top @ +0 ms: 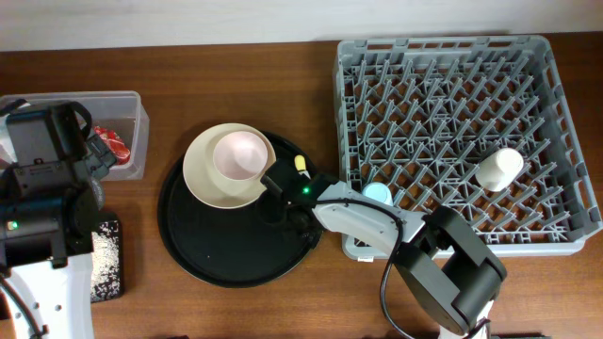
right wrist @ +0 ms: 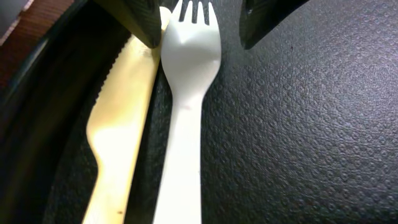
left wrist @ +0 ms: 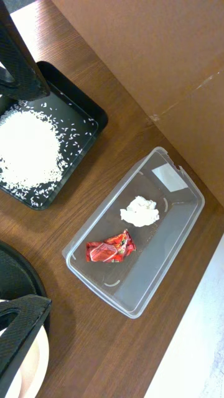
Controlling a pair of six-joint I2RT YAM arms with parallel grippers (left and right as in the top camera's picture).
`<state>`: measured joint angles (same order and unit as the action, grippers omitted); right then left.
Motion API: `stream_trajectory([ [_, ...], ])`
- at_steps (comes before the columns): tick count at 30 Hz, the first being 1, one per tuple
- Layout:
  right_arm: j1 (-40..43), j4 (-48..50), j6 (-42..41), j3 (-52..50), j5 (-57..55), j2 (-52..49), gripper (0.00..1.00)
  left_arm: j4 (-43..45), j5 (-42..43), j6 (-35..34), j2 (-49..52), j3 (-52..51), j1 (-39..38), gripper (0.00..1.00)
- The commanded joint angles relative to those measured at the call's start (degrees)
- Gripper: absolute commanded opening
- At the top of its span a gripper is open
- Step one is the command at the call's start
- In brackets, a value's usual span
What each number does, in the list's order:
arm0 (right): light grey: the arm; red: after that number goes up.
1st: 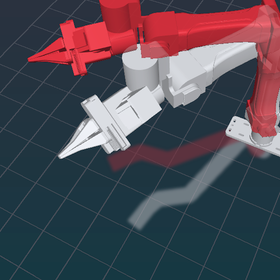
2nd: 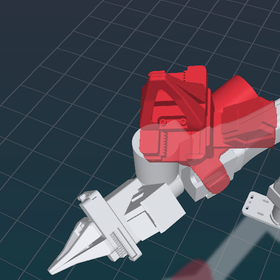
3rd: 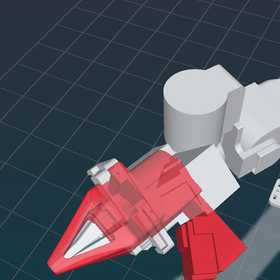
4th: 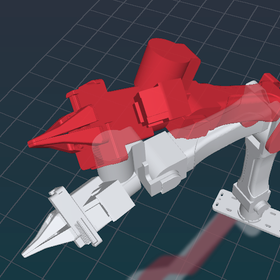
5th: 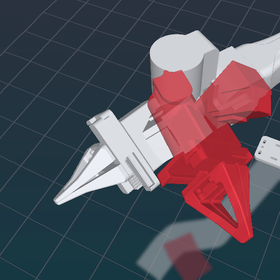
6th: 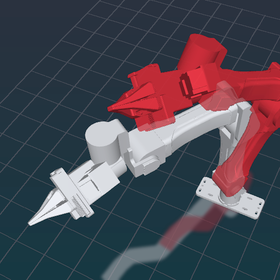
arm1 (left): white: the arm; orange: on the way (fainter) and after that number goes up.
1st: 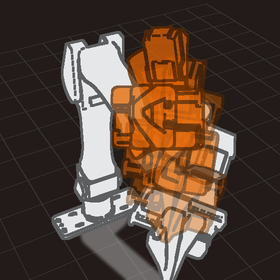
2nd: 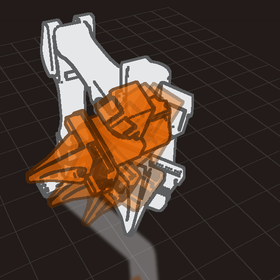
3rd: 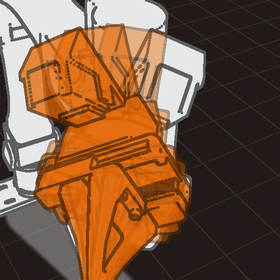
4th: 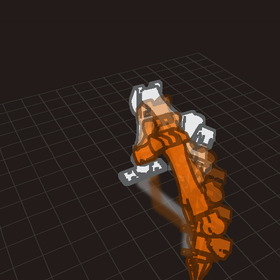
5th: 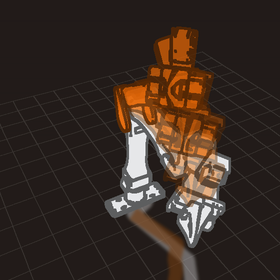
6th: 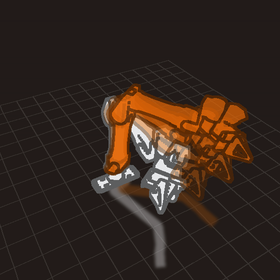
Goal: Sort waste into correct bins and load items into the dishwasher rack
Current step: 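Return the right gripper to the tray and grasp the white fork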
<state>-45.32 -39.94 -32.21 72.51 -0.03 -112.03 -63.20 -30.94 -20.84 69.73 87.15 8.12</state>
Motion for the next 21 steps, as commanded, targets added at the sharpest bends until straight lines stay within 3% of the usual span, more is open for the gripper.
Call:
stream_trajectory([
  [1,-0.4,-0.6,-1.8,-0.6,-0.5,0.1,0.43,0.1,-0.8,-0.8,-0.3,0.5,0.2,1.0],
  [5,-0.4,-0.8,-2.4,-0.6,-0.5,0.1,0.36,0.1,-0.8,-0.8,-0.3,0.5,0.2,1.0],
  [19,-0.4,-0.1,-2.6,-0.6,-0.7,-1.7,0.37,0.1,-0.8,-0.8,-0.3,0.5,0.2,0.99],
  [21,-0.4,-0.3,-2.6,-0.6,-0.7,-1.7,0.31,0.1,-0.8,-0.8,-0.3,0.5,0.2,0.99],
])
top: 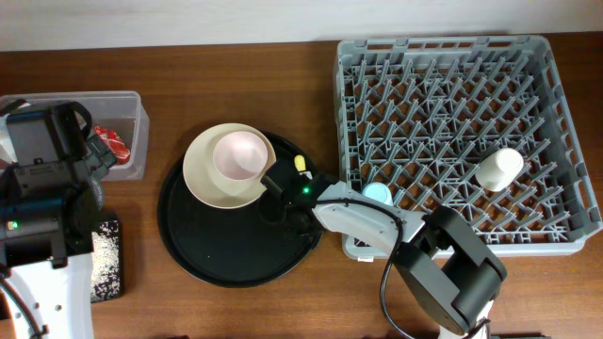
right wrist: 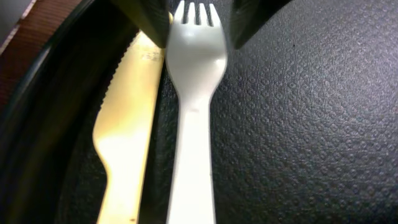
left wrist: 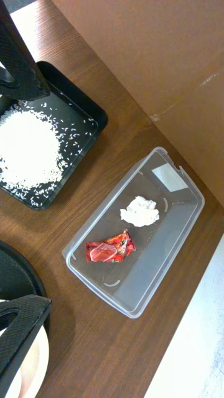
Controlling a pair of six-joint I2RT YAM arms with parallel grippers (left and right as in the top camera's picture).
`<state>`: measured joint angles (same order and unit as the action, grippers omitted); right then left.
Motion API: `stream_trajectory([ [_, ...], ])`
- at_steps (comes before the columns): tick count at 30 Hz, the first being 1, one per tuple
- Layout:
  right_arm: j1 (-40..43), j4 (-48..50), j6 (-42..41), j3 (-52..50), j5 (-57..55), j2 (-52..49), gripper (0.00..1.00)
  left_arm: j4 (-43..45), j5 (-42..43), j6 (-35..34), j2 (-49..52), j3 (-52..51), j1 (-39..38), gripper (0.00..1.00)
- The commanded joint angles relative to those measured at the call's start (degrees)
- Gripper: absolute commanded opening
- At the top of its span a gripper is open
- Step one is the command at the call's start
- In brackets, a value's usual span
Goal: Sort waste into correct bins and load items into the dishwasher rack
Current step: 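Return the right gripper to the tray and grasp the white fork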
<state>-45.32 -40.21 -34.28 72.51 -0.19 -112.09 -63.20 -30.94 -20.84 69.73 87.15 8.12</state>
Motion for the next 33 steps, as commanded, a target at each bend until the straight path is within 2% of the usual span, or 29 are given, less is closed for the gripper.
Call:
stream_trajectory([
  [1,-0.4,0.0,-0.6,-0.6,-0.5,-1.6,0.26,0.1,-0.8,-0.8,-0.3,0.5,0.2,0.99],
  [8,-0.4,-1.4,-0.5,1.0,-0.5,-1.6,0.26,0.1,-0.8,-0.8,-0.3,0.5,0.2,0.99],
  [9,-0.4,-1.8,-0.5,1.5,-0.5,-1.6,0.29,0.1,-0.8,-0.8,-0.3,0.5,0.2,0.99],
  [10,-0.4,-1.8,-0.5,1.6,-0.5,-1.6,0.39,0.1,-0.8,-0.8,-0.3,0.5,0.2,0.99],
  [13,-0.4,-1.9,-0.5,1.6,-0.5,-1.6,0.49,0.1,-0.8,-0.8,-0.3,0.5,0.2,0.99],
  [15,-0.4,-1.7,-0.6,1.6,-0.5,-1.6,0.48,0.1,-0.8,-0.8,-0.3,0.5,0.2,0.99],
  [16,-0.4,-1.8,-0.6,1.5,-0.5,-1.6,0.44,0.1,-0.8,-0.8,-0.3,0.5,0.2,0.99],
  [18,-0.4,-1.8,-0.6,1.6,-0.3,-1.6,0.3,0.1,-0.8,-0.8,-0.3,0.5,0.2,0.99],
  [22,-0.4,-3.3,-0.5,2.6,-0.4,-1.6,0.31,0.1,-0.8,-0.8,-0.3,0.5,0.2,0.99],
  [23,-0.4,-4.3,-0.1,4.1,-0.5,-1.6,0.34,0.1,-0.8,-0.8,-0.3,0.5,0.2,0.99],
  [28,-0.4,-7.6,1.9,11.6,-0.5,0.6,0.35,0.1,-0.8,-0.8,-0.3,0.5,0.2,0.99],
  [33,-0.8,-11.4,-0.8,11.0,-0.5,1.0,0.38,0.1,-0.8,-0.8,-0.3,0.5,0.2,0.99],
])
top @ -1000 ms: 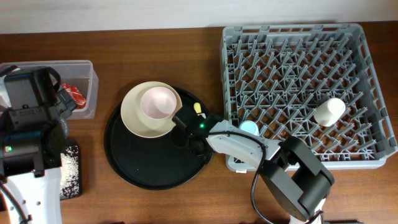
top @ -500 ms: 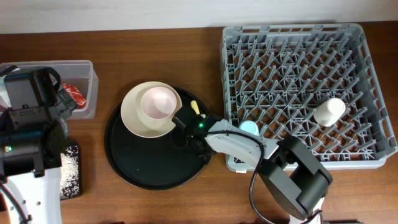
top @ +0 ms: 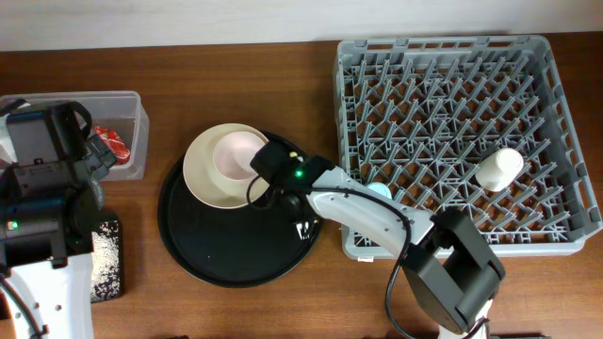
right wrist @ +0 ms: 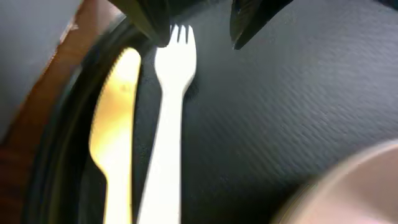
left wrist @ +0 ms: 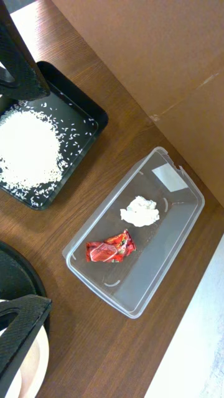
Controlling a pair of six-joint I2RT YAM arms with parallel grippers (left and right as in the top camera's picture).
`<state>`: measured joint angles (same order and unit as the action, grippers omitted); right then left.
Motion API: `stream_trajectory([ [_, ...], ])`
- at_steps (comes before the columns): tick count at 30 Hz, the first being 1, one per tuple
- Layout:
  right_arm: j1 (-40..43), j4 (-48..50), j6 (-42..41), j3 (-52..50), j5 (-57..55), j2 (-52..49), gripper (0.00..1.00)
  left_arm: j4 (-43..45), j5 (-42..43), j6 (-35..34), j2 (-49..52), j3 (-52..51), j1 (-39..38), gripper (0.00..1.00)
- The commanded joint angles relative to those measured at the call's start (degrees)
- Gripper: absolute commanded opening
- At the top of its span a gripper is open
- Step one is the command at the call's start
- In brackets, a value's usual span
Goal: Sort waste into correct bins and load items into the dishwasher rack
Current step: 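Return the right gripper to the tray and grasp the white fork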
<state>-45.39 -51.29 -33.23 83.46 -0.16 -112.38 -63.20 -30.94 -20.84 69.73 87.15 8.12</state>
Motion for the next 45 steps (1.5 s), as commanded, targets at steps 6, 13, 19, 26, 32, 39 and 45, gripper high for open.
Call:
stream_trajectory([
  [6,-1.1,5.2,-3.7,-4.7,-1.3,-1.4,0.43,0.1,-0.8,-0.8,-0.3,0.5,0.2,0.99],
  [13,-1.1,6.9,-3.7,-7.1,-4.0,-1.5,0.43,0.1,-0.8,-0.8,-0.3,0.5,0.2,0.99],
  [19,-1.1,8.3,-3.7,-8.7,-4.0,-1.5,0.44,0.1,-0.8,-0.8,-0.3,0.5,0.2,0.99],
  [26,-1.1,8.3,-3.7,-9.0,-3.3,-2.6,0.41,0.1,-0.8,-0.8,-0.3,0.5,0.2,0.99],
  [32,-1.1,8.9,-4.4,-10.1,-3.3,-2.6,0.37,0.1,-0.8,-0.8,-0.3,0.5,0.2,0.99],
  [39,-1.1,8.7,-4.3,-9.2,-3.1,-2.4,0.33,0.1,-0.8,-0.8,-0.3,0.5,0.2,0.99],
  [45,-1.1,7.2,-4.1,-7.3,-3.1,-2.3,0.33,0.1,-0.8,-0.8,-0.3,0.5,0.2,0.99],
])
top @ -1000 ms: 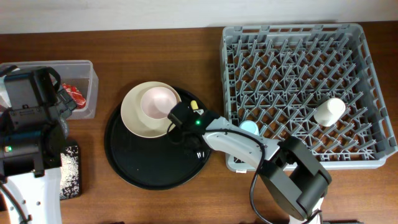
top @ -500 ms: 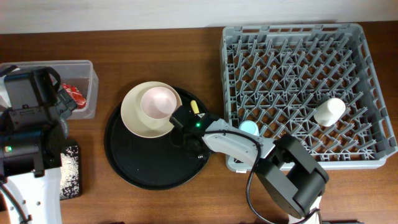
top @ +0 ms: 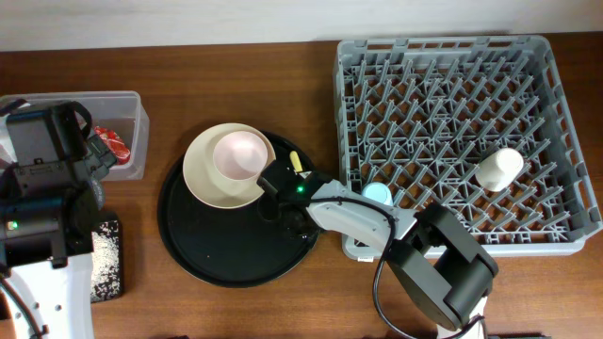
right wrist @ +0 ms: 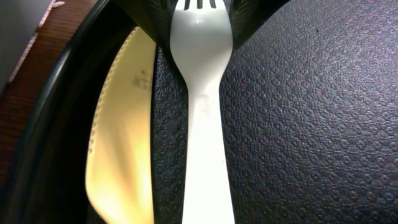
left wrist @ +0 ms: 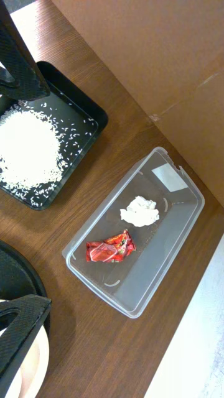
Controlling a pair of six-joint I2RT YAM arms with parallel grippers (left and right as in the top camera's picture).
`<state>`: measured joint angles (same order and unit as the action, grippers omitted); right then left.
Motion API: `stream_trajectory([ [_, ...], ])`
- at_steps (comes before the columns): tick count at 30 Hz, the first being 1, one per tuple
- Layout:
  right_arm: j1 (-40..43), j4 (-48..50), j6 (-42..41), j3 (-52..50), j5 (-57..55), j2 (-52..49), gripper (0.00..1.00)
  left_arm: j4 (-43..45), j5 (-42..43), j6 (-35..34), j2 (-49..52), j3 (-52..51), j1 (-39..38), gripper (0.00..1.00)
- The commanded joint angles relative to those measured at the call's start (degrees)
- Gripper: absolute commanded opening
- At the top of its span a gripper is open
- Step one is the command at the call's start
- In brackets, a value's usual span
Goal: Sort waste into correct bins and load items into the dishwasher rack
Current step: 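Return the right gripper to the tray and grasp the white fork, then carry the white fork into the rack and release it upright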
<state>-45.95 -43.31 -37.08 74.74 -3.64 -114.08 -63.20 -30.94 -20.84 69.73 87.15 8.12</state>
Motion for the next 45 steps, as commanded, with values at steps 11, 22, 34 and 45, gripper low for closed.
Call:
stream_trajectory([
  [11,-0.5,-4.5,0.6,5.3,0.3,-0.5,0.39,0.1,-0.8,-0.8,-0.3,0.5,0.2,0.99],
  [22,-0.6,-0.3,0.6,0.7,1.1,-1.8,0.79,0.1,-0.8,-0.8,-0.3,0.5,0.2,0.99],
  [34,-0.6,-0.4,0.6,0.5,2.1,-1.8,0.38,0.1,-0.8,-0.8,-0.3,0.5,0.2,0.99],
  [45,-0.5,-2.6,0.8,3.5,2.0,0.5,0.26,0.1,-0.8,-0.8,-0.3,0.5,0.2,0.99],
])
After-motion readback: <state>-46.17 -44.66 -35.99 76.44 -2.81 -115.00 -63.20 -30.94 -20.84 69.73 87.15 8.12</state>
